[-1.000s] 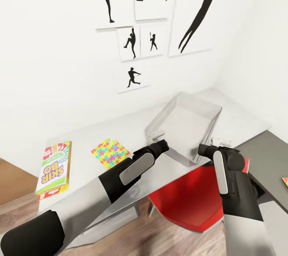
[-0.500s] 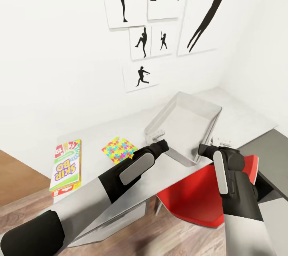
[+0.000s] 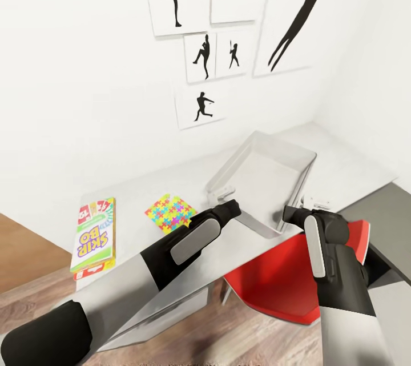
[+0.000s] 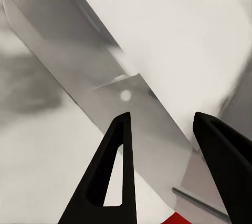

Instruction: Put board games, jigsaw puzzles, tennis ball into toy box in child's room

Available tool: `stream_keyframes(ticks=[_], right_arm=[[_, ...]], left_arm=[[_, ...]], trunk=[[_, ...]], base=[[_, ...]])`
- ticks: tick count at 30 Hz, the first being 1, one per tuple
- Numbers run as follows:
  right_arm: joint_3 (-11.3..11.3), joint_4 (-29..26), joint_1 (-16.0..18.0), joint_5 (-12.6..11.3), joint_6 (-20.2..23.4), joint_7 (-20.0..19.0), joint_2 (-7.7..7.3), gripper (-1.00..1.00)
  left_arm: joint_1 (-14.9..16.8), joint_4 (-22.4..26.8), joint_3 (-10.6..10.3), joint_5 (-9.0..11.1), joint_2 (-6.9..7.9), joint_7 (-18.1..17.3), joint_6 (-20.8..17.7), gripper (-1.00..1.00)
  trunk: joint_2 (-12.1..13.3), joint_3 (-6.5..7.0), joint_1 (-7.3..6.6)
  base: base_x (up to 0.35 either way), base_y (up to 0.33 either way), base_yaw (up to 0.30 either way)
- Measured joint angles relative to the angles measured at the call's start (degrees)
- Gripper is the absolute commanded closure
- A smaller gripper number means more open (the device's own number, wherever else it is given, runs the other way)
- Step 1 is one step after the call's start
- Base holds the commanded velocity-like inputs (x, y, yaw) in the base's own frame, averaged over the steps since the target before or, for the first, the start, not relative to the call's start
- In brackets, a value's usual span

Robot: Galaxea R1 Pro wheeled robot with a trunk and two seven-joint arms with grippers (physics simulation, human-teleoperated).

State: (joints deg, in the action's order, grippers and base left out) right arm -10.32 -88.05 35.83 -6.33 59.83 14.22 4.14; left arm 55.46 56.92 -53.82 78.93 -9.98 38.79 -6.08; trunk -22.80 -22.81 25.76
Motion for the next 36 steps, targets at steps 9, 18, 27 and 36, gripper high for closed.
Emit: stream_keyframes(ticks=[9,18,27,36], right_arm=[[-0.1,-0.2,0.0,-0.2,0.0,0.0,0.0,1.0],[-0.1,-0.6,0.0,-0.2,0.0,0.0,0.0,1.0],[0.0,-0.6,0.0,-0.3,0.0,0.1,-0.08,1.0],[0.0,0.0,0.0,-0.7,0.0,0.1,-0.05,-1.0]], left_arm=[[0.0,0.3,0.0,-0.3,0.01,0.1,0.0,1.0],[0.0,0.6,0.1,-0.6,0.01,0.1,0.0,1.0],[0.0,0.6,0.1,-0.7,0.01,0.0,0.0,1.0],[0.0,5.7,0.1,-1.1,-0.02,0.0,0.0,-1.0]], trunk=[[0.0,-0.81,-0.01],[0.0,-1.07,-0.02],[0.0,-1.07,-0.01],[0.0,-1.07,-0.01]], base=[[0.0,0.0,0.0],[0.0,0.0,0.0],[0.0,0.0,0.0],[0.0,0.0,0.0]])
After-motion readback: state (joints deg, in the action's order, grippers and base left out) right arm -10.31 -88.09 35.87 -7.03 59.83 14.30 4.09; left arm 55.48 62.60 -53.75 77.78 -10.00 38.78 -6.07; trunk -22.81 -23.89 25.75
